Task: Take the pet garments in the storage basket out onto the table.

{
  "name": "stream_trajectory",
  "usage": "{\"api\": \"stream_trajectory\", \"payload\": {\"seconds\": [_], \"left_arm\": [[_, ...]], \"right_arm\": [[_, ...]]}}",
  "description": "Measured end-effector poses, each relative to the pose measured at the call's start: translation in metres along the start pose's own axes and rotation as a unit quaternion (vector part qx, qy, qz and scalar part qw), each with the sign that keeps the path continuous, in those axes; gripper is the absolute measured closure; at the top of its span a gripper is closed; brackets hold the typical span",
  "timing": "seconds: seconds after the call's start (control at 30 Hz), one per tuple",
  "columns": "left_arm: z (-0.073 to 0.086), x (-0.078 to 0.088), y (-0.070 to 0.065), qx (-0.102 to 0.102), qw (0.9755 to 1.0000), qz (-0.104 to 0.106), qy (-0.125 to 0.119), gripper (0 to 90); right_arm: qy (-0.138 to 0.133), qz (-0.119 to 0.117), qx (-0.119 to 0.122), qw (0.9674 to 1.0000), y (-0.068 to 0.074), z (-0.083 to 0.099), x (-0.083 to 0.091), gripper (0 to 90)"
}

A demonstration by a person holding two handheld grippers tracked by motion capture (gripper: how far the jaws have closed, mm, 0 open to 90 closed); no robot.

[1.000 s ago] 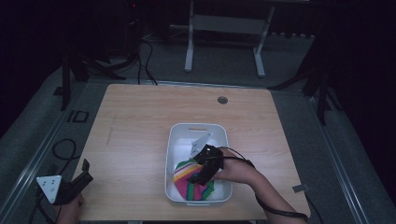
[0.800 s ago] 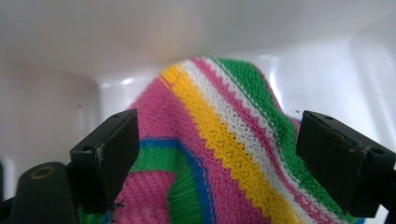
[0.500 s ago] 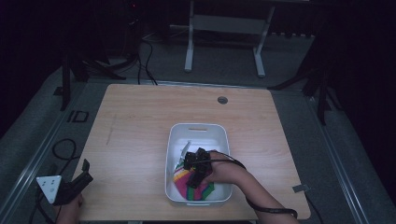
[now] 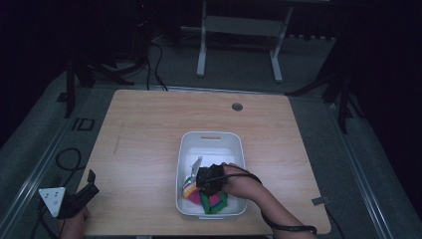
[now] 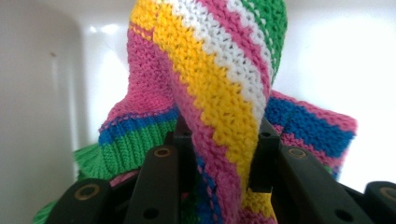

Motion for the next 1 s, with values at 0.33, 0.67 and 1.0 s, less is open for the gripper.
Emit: {"api": "stream_trajectory", "payload": {"seconds": [0.33,0.67,1.0], "left_arm": [[0.000,0.000,0.000,-0.002,1.0000,0.000,0.000,1.8],[0.000,0.000,0.000,-0.002,1.0000,-0.001,0.000,1.9],[0.000,0.000,0.000,-0.002,1.0000,-0.001,0.000,1.8]], "right_arm": [[-0.091,0.027,-0.007,0.9954,-0.007,-0.003,0.063,71.1],[-0.154,0.065,-0.022,0.9856,-0.021,-0.002,0.123,71.2],[-0.193,0.110,-0.054,0.9736,-0.038,0.020,0.164,71.1]]}}
Point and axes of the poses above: each handheld gripper's, and its own axes: x roughly backward along the jaws, z roughly out of its underside, y roughly to its left, the point moved 3 cm from there along -x, roughly forward along the jaws, and after that the axes turned 6 degrees about y, right-handed, at the moved point
